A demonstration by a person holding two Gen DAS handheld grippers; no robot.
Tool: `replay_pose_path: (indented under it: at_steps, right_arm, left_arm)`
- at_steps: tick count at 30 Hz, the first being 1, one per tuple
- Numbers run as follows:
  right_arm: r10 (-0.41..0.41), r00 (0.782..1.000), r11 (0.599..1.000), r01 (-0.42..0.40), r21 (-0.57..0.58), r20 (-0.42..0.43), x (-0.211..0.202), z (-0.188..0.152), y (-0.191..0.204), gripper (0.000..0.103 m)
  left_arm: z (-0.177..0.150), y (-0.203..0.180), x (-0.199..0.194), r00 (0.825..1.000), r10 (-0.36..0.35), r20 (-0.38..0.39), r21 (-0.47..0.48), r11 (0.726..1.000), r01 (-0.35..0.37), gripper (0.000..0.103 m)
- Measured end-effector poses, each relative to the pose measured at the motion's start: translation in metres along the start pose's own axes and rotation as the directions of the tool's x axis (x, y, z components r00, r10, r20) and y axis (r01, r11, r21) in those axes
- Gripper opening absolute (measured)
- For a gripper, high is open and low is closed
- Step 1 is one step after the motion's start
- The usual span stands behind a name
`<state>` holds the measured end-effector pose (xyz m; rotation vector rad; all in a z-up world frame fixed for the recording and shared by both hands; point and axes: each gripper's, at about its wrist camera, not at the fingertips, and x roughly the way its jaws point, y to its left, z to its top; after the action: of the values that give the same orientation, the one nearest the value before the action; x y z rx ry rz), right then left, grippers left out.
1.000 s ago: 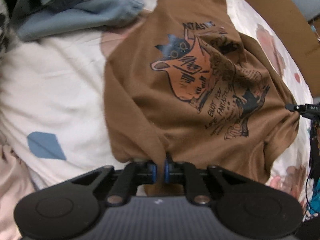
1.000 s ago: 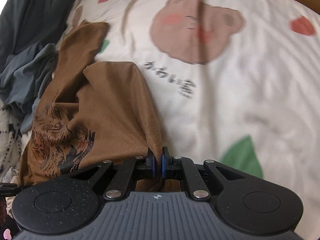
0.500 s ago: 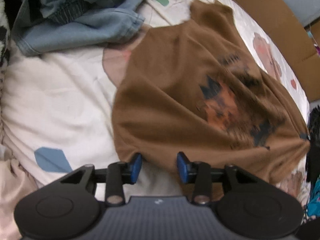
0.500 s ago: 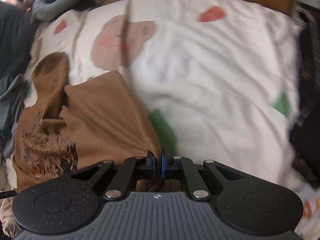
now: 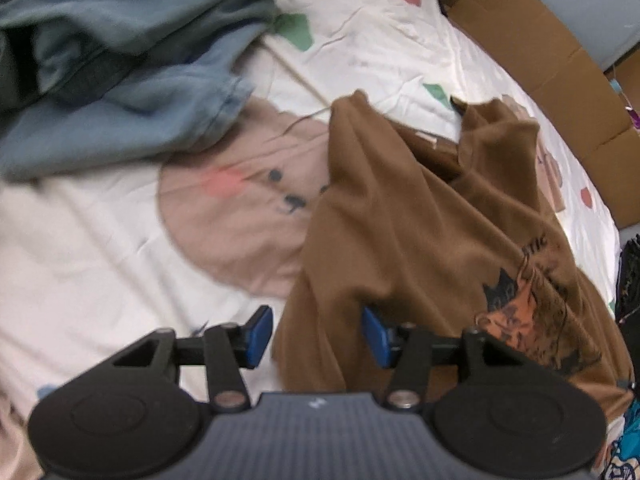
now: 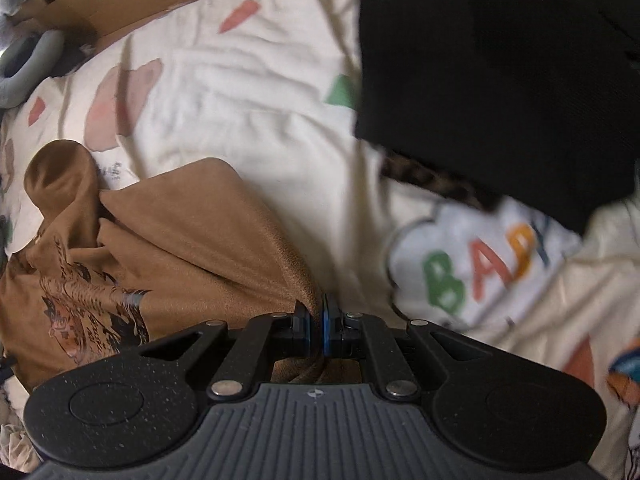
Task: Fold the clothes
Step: 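Open the left gripper and release the brown T-shirt onto the bed, then regrasp the brown T-shirt edge with the left gripper while the right gripper releases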
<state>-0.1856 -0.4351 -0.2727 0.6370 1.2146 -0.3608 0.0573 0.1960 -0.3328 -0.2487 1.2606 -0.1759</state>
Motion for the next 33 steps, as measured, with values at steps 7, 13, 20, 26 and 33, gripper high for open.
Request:
replay_pose_path:
  at_steps: [7,13,20,26,33]
  right_arm:
    - [-0.027,1.000,0.992,0.027,0.126,0.004,-0.017,-0.039,-0.043,0.003]
    - [-0.079,0.996,0.970,0.084,0.228,-0.031,-0.031,-0.089,-0.082,0.003]
    - [-0.123,0.989,0.931,0.143,0.337,-0.081,-0.039,-0.150,-0.115,0.003]
    - [-0.095,0.987,0.908,0.139,0.395,-0.128,-0.034,-0.188,-0.127,0.007]
    - [-0.107,0.992,0.929,0.122,0.348,-0.064,-0.056,-0.172,-0.123,0.024]
  left_arm:
    - [0.009,-0.021,0.006,1.000,-0.020,0.002,0.048,0.999,0.020,0.053]
    - [0.007,-0.039,0.004,0.998,-0.058,0.001,0.081,0.995,0.057,0.053]
    - [0.000,-0.057,-0.006,0.996,-0.085,-0.013,0.140,0.986,0.086,0.051]
    - [-0.001,-0.055,-0.004,0.997,-0.069,-0.025,0.153,0.986,0.072,0.049]
    - [0.002,-0.043,-0.014,0.999,-0.043,-0.007,0.139,0.989,0.043,0.048]
